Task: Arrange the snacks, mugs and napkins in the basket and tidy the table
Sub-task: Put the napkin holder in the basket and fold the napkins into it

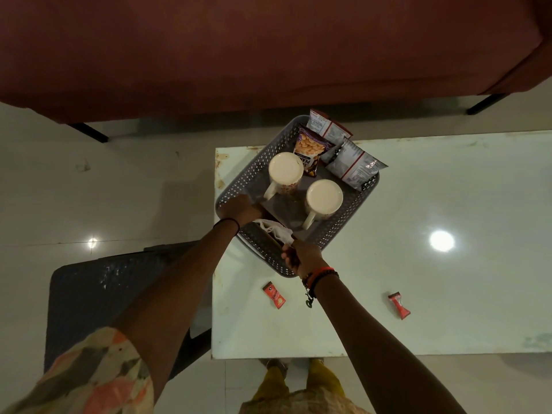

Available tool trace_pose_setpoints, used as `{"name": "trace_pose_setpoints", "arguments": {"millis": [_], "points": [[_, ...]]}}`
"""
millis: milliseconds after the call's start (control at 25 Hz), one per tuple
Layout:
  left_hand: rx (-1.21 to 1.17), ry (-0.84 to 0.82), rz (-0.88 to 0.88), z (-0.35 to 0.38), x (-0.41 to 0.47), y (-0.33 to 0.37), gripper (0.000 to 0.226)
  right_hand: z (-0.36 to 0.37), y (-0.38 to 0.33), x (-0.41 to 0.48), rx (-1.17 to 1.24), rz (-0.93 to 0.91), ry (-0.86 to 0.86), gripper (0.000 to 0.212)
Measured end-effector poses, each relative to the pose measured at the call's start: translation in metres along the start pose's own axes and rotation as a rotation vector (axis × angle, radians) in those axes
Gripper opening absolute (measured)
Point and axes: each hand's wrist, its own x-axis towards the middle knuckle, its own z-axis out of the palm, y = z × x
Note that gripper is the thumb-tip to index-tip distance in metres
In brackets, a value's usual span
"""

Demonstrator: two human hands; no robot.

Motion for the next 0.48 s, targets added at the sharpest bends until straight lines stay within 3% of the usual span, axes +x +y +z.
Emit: {"name": "trace_pose_setpoints", "arguments": {"millis": [160,280,360,480], "points": [[-0.058,0.031,-0.039,0.005,-0.001,0.0,0.038,0.0,-0.003,-0.003,-0.104,0.014,-0.041,0.018],[-0.142,0.129,-0.055,0.002,-0.008,-0.005,0.034,-0.017,-0.01,-0.022,-0.2,0.011,-0.169,0.021],[-0.343,0.305,-0.077,0.0,-0.016,-0.009,0.026,-0.036,-0.028,-0.039,-0.368,-0.019,-0.26,0.02],[-0.775,0.744,-0.075,0.006,-0.037,-0.011,0.013,-0.064,-0.08,-0.064,-0.609,-0.177,-0.24,0.02]]}}
